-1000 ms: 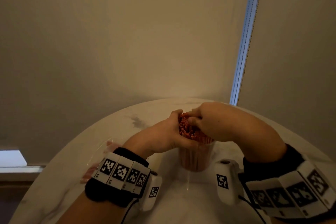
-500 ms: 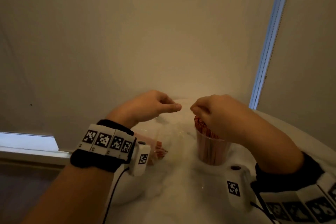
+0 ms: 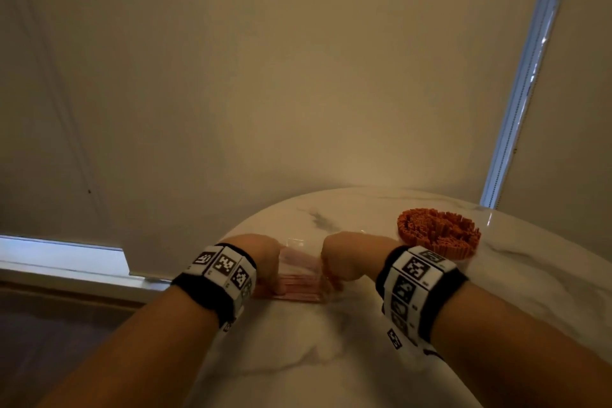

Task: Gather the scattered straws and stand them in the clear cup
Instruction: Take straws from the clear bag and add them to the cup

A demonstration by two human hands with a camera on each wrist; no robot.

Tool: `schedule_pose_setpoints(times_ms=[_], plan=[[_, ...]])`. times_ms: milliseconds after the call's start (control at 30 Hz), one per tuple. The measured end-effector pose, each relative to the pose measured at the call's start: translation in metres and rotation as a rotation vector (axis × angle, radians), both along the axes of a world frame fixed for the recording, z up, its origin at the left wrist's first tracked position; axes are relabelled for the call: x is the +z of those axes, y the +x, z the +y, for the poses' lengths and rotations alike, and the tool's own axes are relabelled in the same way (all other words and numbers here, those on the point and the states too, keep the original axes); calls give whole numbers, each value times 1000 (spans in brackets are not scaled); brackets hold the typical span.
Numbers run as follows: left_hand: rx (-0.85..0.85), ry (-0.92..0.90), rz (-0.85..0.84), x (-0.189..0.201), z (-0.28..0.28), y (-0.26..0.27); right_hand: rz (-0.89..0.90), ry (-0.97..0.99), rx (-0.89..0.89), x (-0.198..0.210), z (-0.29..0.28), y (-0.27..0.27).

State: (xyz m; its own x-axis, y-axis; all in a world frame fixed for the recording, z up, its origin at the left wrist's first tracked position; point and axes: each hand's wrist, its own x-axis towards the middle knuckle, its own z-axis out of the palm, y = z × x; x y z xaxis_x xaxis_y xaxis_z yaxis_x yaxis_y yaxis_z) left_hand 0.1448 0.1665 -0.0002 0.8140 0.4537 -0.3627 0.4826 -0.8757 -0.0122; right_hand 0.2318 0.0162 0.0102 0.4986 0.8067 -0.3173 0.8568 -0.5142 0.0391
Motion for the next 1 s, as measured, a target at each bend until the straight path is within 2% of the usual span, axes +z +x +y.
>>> schedule_pose_setpoints(times_ms=[167,333,700,800,1000], plan=[[-44,72,18,-9,9,6,74,99,2,-7,15,-1],[-21,55,28,-11,15,8,-52,24,32,-10,14,-6],[45,-16,34,-9,13,1,-111,-31,-60,-16,-5,-19],[42,1,35,-8,9,-1,-140,-3,-52,-10,-16,-23],[21,34,61,-3,4,-5,-163,-124,-30,11,-45,-28]])
